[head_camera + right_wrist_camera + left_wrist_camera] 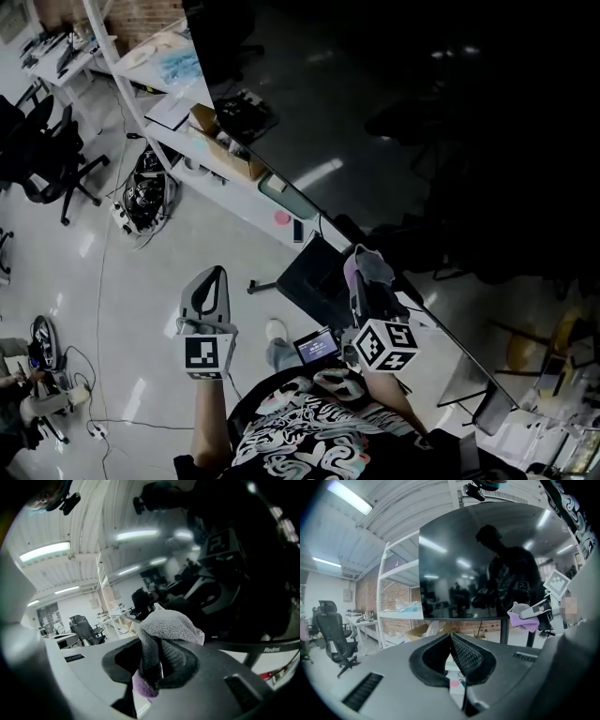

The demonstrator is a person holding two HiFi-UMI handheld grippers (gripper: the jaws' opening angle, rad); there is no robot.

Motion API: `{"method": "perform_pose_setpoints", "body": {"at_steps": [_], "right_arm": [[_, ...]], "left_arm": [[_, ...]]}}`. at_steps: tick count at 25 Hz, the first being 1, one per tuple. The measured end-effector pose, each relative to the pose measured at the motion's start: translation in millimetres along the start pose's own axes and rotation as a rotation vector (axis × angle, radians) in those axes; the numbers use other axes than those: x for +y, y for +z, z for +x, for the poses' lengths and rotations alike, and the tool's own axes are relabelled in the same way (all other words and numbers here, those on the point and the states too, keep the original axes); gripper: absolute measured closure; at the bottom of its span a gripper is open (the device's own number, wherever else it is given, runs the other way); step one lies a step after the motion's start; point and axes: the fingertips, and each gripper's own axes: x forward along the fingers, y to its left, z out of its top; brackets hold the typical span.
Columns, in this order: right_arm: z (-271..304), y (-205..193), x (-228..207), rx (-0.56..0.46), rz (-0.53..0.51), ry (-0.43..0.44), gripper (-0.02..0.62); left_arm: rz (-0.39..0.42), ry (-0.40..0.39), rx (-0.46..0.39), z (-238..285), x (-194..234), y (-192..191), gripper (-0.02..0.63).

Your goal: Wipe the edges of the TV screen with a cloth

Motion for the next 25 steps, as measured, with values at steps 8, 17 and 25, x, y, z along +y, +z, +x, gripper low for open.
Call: {"method": "perform_pose_setpoints", "body": {"at_steps": [8,17,25], "right_arm": [[11.3,3.5,8.5,-0.006,0.017,-0.014,0.489],[25.0,2.4,16.1,-0.017,0.042,-0.014,0.489],[47.5,8.8,33.0,-0.028,0.05,0.016,0.489]], "left_arm": [[-0.008,-0.002,-0.013,7.7,9.4,2.4,0.589],[-0.016,0.02,-0.004,3.7,26.3,-8.6,0.589],[-0.012,0.051,-0.004,4.2,44.1,-4.5,0.589]]}}
